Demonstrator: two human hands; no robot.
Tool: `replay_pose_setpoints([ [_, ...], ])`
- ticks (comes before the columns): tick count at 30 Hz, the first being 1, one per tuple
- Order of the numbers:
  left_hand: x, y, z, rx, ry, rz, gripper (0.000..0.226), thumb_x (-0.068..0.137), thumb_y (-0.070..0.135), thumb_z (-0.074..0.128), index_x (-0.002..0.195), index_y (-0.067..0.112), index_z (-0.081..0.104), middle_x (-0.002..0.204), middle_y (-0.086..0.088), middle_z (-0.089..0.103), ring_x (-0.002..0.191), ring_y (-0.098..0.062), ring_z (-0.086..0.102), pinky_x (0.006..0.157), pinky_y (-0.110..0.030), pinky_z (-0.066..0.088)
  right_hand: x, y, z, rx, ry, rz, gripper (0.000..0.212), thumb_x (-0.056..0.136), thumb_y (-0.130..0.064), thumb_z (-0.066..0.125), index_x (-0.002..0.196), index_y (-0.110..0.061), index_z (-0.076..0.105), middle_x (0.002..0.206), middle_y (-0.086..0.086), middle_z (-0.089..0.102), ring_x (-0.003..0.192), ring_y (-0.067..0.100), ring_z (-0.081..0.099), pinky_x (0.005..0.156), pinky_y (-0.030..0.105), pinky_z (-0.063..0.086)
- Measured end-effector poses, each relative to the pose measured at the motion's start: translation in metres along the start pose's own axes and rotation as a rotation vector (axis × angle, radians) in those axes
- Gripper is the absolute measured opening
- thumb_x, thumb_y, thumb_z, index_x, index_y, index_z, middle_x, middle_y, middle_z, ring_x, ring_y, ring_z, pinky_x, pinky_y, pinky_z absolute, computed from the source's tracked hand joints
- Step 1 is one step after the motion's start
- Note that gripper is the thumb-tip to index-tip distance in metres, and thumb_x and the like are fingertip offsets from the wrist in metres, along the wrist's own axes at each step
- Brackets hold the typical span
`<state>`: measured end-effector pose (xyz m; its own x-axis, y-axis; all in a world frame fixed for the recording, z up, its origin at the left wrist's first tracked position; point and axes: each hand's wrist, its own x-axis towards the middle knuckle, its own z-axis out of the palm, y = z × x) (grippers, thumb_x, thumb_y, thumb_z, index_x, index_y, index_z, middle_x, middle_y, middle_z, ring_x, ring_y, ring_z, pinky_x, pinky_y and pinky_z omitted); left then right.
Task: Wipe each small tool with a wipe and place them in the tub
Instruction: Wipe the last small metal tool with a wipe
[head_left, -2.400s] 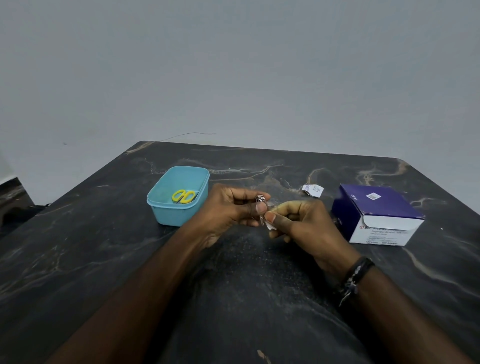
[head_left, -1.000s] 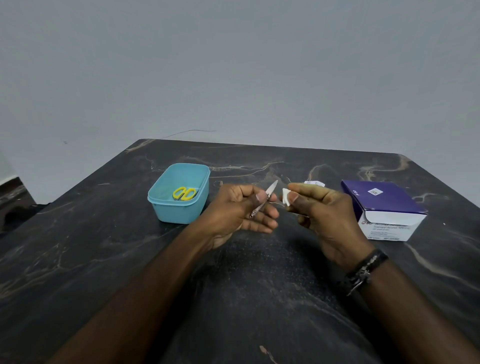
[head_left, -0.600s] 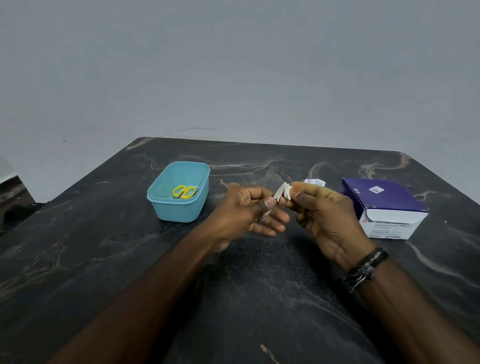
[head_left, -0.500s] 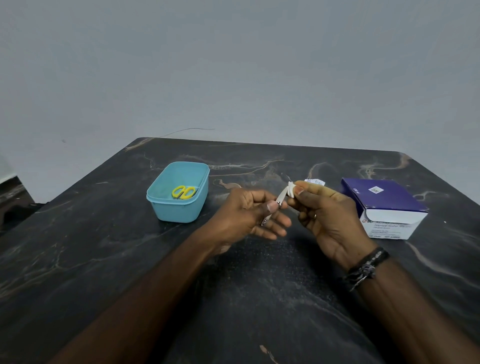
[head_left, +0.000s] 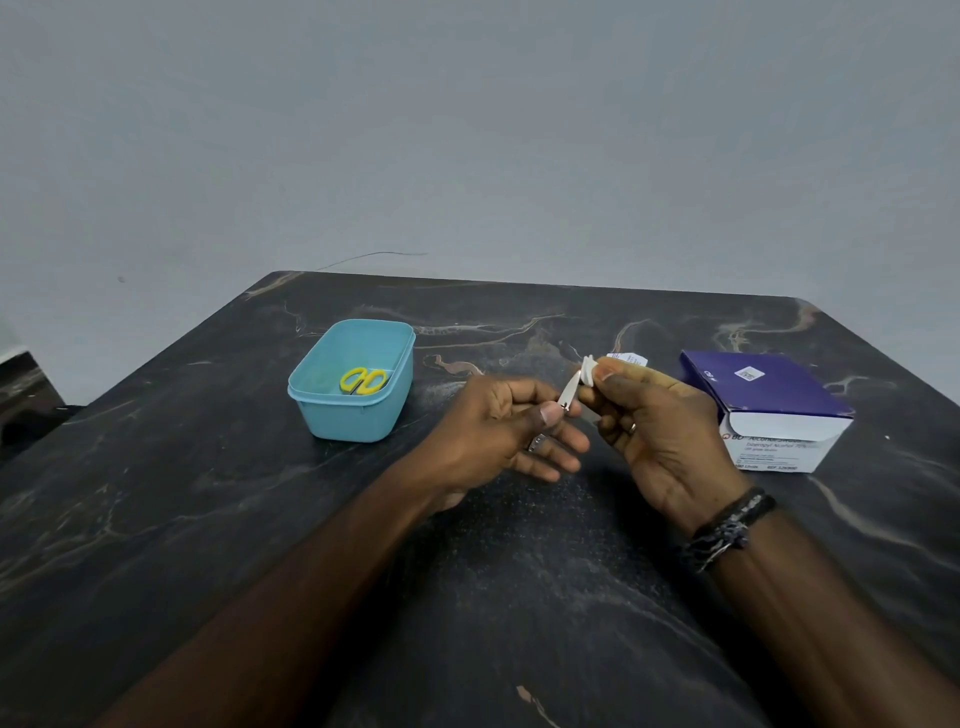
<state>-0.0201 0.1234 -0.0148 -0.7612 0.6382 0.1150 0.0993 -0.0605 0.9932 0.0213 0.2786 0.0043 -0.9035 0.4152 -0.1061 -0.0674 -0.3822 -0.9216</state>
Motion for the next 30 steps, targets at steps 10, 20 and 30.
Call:
replay_pose_setpoints([
  [10,-0.001,-0.001,0.0,0.046,-0.015,-0.017,0.022,0.099,0.012,0.052,0.111,-0.002,0.062,0.095,-0.021,0.072,0.08,-0.031,0.071,0.072,-0.041,0.059,-0.001,0.001,0.002,0.002,0.009,0.005,0.016,0.086,-0.001,0.065,0.101,-0.003,0.07,0.083,0.009,0.073,0.061,0.009,0.068,0.051,0.017,0.045],
  [20,0.002,-0.006,0.003,-0.003,0.052,-0.015,0.016,0.098,0.01,0.052,0.099,0.002,0.065,0.088,-0.021,0.072,0.077,-0.031,0.071,0.07,-0.039,0.06,-0.004,0.005,0.004,-0.124,-0.019,0.06,0.009,0.081,-0.005,0.072,0.086,-0.012,0.072,0.071,0.0,0.072,0.062,0.01,0.063,0.056,0.022,0.043],
  [30,0.004,-0.011,0.006,0.018,0.166,-0.012,0.022,0.096,0.015,0.057,0.098,-0.006,0.065,0.085,-0.024,0.071,0.071,-0.03,0.072,0.065,-0.037,0.061,-0.008,0.003,0.005,-0.211,-0.066,0.01,0.028,0.072,-0.008,0.08,0.099,-0.011,0.071,0.096,0.007,0.077,0.088,0.02,0.066,0.067,0.029,0.042],
])
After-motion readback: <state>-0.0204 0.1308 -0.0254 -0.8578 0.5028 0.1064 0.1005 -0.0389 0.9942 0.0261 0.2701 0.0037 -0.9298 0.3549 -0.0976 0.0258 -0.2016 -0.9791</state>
